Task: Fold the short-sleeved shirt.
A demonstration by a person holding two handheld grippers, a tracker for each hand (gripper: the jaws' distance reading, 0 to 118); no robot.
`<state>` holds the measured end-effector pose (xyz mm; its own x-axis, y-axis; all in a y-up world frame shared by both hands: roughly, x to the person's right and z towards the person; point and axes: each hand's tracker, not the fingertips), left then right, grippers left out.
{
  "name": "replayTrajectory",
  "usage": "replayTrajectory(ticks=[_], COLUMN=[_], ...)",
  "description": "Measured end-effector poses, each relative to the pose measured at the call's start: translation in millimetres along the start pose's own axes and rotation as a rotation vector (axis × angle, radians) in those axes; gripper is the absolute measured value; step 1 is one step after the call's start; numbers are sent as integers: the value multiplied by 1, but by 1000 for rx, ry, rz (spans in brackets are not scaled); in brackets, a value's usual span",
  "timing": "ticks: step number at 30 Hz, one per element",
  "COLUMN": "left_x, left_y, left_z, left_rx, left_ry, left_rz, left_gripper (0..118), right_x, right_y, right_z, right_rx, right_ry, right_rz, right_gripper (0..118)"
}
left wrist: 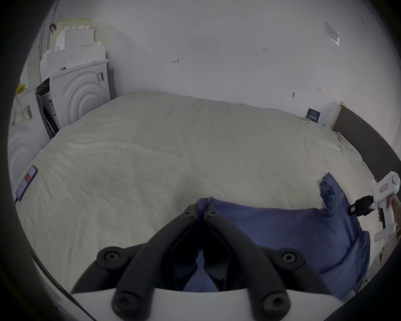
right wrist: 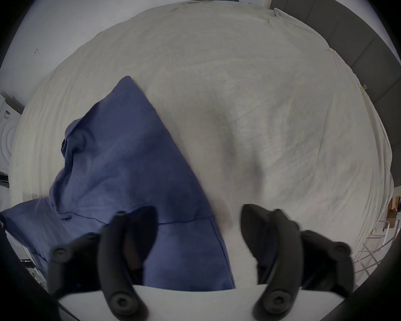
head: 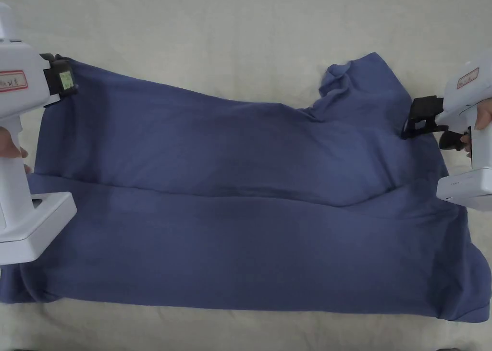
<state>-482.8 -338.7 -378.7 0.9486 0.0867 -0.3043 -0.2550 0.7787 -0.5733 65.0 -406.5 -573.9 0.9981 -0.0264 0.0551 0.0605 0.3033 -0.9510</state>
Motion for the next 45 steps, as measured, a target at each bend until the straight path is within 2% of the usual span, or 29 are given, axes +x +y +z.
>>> replayTrajectory(ticks=[2,6,7,14,17,24,25,28,29,36,37,45], left_x=[0,-1,-2,-8,-10,-10,4,3,-32,-76,-47,-36], left_y=[-2,-2,-2,0,2,5,-3,-5,-11,-44,-51,-98], left_z=[-2,-5,-5,-4,-3,-3,50,55,66,79,112,128], left_rx=[-10,-22,-24,-36,-33,8,17,37,38,17,37,-82], left_ry=[3,1,3,5,6,13,16,21,23,29,50,73], left_rz=[-8,-7,-8,-7,19,79,83,104,107,174,145,168], left_gripper=[0,0,0,0,0,0,0,0,0,0,0,0], right_x=[-3,-1,-1,4,12,28,32,38,42,58,59,73], right_y=[-2,-2,-3,-10,-17,-53,-61,-88,-99,-172,-182,-232], right_z=[-3,-2,0,43,77,166,176,199,205,221,220,176], right_rx=[8,17,17,97,181,356,371,413,431,494,492,404], right_ry=[-5,4,7,42,132,225,234,245,249,262,262,224], right_rz=[11,26,16,76,44,57,58,61,57,30,28,2], right_gripper=[41,7,6,4,4,4,4,4,4,4,4,4])
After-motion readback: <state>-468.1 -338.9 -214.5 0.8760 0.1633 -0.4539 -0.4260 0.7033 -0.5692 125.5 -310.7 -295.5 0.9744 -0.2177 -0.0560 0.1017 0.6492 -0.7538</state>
